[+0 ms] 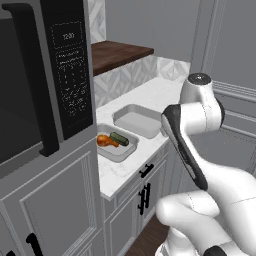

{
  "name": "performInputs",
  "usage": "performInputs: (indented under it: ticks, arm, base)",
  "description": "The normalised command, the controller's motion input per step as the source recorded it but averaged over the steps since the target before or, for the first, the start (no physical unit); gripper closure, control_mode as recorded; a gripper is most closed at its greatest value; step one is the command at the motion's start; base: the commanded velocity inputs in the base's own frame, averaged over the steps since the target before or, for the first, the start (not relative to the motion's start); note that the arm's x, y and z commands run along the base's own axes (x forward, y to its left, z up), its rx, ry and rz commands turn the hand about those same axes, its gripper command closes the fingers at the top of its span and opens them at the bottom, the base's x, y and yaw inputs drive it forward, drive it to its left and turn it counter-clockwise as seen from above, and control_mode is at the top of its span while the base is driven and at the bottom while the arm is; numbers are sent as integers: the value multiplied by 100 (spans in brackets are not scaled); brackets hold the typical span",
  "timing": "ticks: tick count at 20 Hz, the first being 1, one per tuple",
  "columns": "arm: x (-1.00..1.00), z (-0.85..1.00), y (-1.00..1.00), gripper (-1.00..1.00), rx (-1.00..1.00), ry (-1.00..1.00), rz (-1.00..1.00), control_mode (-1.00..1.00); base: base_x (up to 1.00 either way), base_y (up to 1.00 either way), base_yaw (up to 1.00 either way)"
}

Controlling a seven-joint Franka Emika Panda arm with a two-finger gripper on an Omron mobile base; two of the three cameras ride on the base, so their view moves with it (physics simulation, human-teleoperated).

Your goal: Place one cucumber and one chicken drumstick in each tupperware on the nearby counter, to pack two identical lunches.

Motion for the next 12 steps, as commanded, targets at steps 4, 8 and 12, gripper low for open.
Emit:
performInputs:
  ticks: [4, 8, 12]
  arm:
    - [-93, 0, -2, -100, 7, -10, -4, -100]
    - [-67, 39, 0, -100, 3, -24, 0, -100]
    - [-64, 50, 0, -100, 0, -23, -1, -100]
  base:
    - [0, 0, 0]
    - [0, 0, 0]
    - [0, 0, 0]
